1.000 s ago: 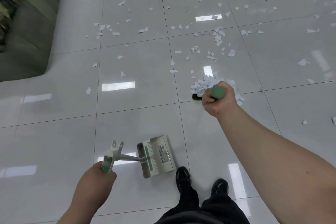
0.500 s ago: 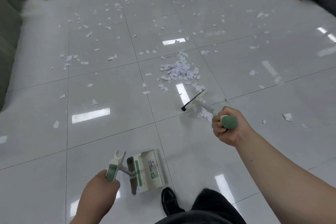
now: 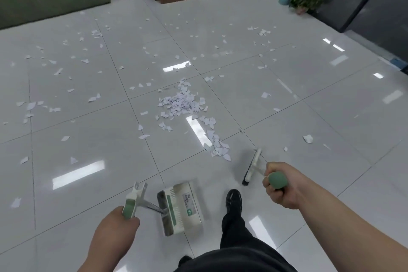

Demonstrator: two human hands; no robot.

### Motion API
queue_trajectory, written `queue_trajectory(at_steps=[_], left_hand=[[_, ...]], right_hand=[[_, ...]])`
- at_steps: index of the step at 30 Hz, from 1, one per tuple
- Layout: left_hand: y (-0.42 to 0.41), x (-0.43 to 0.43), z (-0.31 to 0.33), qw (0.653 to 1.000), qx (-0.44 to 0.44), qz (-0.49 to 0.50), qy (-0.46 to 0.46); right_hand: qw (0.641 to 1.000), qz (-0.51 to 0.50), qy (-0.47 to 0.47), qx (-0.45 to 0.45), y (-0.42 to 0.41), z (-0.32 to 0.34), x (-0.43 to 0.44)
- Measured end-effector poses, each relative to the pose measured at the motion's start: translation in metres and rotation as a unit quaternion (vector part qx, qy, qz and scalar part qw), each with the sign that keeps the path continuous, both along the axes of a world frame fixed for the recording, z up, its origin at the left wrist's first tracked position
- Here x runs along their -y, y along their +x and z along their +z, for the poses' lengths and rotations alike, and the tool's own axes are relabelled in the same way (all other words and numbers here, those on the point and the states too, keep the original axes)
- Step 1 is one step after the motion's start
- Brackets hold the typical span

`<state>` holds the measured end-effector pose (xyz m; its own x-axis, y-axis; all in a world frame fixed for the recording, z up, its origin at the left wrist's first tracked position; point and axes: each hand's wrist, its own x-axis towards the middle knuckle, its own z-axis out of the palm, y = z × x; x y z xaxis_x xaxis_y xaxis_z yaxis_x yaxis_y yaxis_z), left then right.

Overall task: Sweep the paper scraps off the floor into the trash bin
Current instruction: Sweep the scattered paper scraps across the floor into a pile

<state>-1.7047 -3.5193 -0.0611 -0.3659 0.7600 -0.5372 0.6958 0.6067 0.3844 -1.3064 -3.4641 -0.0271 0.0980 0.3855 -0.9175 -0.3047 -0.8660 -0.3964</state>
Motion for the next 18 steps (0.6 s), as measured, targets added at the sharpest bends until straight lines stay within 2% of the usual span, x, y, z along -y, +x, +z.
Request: queue_trajectory(at_steps=[4,11,18], left_hand=[[0.021,-0.027,0.005,1.000,-0.002,0.015,-0.007],[0.062,-0.079,0.018,0.995,-0.037,0.075,-0.045],[0.129,-0.144,0.025,0.993,-0.061,0.067,-0.073]], right_hand=[[0.997,-0.032,-0.010,-0.070,0.005,-0.016,-0.043],[0.983,-0.030,0.001,-0.183,-0.004,-0.037,-0.162],[0.974,-0.044,0.024,-0.222,0.035,-0.056,-0.259]])
